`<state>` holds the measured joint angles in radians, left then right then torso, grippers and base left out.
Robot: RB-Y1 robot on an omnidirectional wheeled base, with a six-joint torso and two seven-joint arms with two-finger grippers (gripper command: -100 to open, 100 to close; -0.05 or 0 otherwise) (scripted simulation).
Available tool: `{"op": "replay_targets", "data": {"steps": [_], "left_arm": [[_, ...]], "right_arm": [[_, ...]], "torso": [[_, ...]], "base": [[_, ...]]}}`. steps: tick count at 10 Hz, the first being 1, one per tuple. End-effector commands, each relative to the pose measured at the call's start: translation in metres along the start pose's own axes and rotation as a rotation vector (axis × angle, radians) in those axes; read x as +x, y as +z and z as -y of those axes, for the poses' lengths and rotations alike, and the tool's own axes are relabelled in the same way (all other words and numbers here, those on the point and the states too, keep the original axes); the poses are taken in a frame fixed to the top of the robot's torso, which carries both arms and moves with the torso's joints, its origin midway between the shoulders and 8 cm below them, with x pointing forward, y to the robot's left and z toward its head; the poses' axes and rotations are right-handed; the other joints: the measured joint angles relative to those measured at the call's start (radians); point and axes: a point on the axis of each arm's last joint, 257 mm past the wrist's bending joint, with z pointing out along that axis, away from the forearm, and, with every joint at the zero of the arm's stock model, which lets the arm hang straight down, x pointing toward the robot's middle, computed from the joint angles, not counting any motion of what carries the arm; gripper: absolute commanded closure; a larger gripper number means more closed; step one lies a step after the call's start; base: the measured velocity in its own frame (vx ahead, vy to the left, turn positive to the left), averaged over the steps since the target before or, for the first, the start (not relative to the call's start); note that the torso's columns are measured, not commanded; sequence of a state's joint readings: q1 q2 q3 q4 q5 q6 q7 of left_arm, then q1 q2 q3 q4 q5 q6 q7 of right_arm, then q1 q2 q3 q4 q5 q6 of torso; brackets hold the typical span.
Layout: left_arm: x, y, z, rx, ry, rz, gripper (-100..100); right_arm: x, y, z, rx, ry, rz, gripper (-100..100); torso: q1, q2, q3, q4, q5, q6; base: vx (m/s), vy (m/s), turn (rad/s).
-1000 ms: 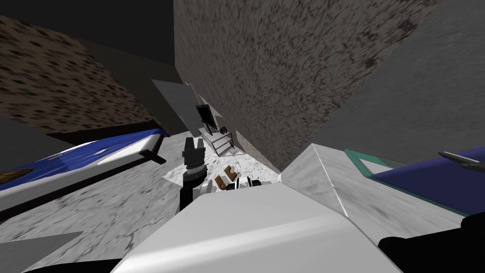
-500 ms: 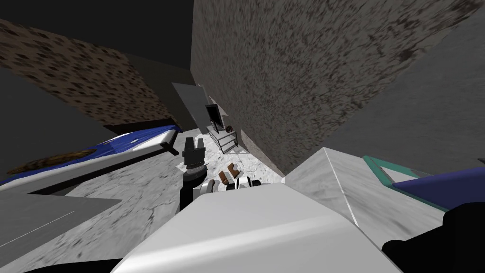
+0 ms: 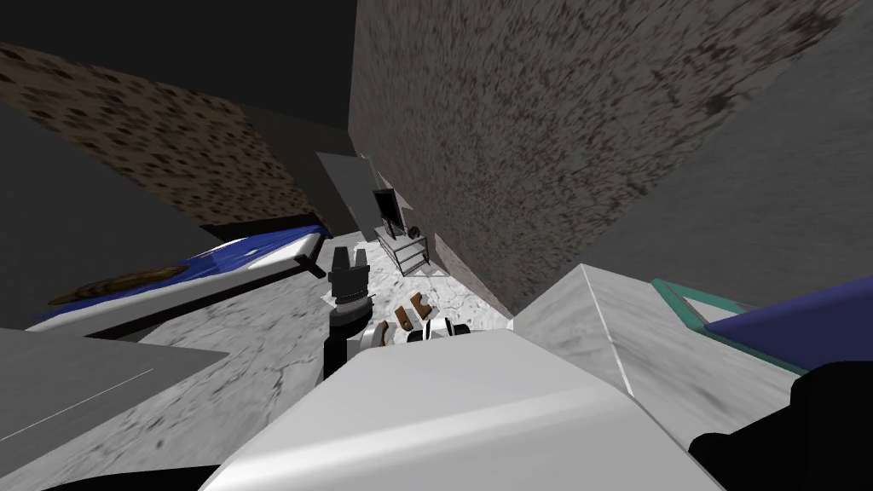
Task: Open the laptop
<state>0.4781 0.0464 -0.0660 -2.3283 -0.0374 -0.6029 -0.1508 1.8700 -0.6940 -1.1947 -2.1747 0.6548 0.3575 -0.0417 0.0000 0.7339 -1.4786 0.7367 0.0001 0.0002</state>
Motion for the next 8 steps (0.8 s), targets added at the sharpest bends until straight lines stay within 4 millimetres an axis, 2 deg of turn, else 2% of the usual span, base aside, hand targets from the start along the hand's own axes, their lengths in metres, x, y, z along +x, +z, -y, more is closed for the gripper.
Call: {"op": "replay_targets", "data": {"steps": [1, 3, 4, 5, 8], "left_arm": [[0.000, 0.000, 0.000, 0.000, 0.000, 0.000, 0], [0.000, 0.000, 0.000, 0.000, 0.000, 0.000, 0], [0.000, 0.000, 0.000, 0.000, 0.000, 0.000, 0], [0.000, 0.000, 0.000, 0.000, 0.000, 0.000, 0], [0.000, 0.000, 0.000, 0.000, 0.000, 0.000, 0]], "right_arm": [[-0.024, -0.003, -0.019, -0.048, -0.003, 0.062, 100], [-0.039, -0.007, -0.032, -0.077, -0.006, 0.103, 100], [-0.034, -0.005, -0.029, -0.065, -0.004, 0.087, 100], [-0.041, -0.006, -0.029, -0.081, 0.000, 0.088, -100], [-0.051, -0.007, -0.027, -0.103, 0.013, 0.082, -100]], "torso": [[0.000, 0.000, 0.000, 0.000, 0.000, -0.001], [0.000, 0.005, 0.003, 0.001, 0.000, -0.001], [0.001, 0.006, 0.004, 0.002, 0.000, 0.000], [0.000, 0.007, 0.005, 0.002, 0.000, -0.001], [-0.002, 0.004, 0.003, 0.001, -0.001, 0.000]], "base": [[0.116, -0.019, -0.346], [0.081, -0.003, -0.247], [0.038, 0.010, -0.062], [0.026, -0.013, -0.019], [0.021, -0.043, -0.036]]}}
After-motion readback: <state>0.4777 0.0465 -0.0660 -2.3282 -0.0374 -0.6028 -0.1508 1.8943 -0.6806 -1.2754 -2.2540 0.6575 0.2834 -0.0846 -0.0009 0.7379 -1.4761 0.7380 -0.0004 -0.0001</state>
